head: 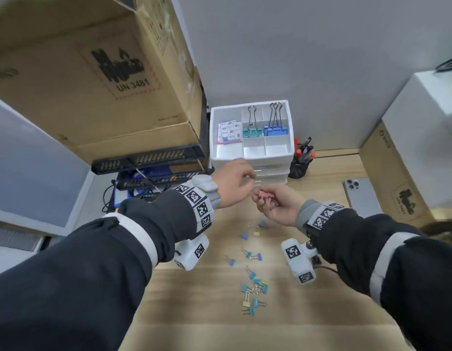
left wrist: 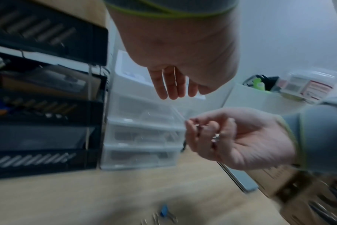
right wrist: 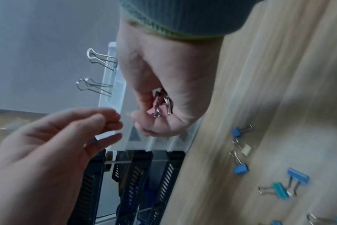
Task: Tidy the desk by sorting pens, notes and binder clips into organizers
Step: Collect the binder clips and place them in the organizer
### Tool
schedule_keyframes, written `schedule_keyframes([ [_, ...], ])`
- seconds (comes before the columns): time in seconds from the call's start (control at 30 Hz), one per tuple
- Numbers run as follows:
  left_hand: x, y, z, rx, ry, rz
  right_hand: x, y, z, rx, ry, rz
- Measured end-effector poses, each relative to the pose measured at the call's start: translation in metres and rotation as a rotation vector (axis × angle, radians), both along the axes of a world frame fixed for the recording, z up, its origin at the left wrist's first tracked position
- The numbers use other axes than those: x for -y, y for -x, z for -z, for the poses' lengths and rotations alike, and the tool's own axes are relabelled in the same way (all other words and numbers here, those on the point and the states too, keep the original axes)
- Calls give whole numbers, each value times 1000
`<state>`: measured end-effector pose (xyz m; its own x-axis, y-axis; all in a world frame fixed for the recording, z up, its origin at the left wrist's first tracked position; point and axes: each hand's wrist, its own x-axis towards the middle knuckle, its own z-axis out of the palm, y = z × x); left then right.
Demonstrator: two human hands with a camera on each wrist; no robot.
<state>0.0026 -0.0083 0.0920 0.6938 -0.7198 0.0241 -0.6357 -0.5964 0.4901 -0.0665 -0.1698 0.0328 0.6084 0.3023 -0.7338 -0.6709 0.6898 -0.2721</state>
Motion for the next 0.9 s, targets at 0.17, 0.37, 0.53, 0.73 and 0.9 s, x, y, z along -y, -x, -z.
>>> schedule_keyframes([
  [0.17,-11,-34,-18,41,-94,-100,18,-16,-38,91,79,3],
  [0.37,7,-73,-68,79,-133,-122,61,-71,-122,165,285,43],
  [0.53,34,-94,-81,71,-196,-76,80,-123,-161,198,409,92],
  [0.73,59,-117,-76,55,-242,-53,89,-176,-172,179,588,71],
  [0.9,57,-126,-60,73,-93,-9,85,-204,-162,113,694,-61],
])
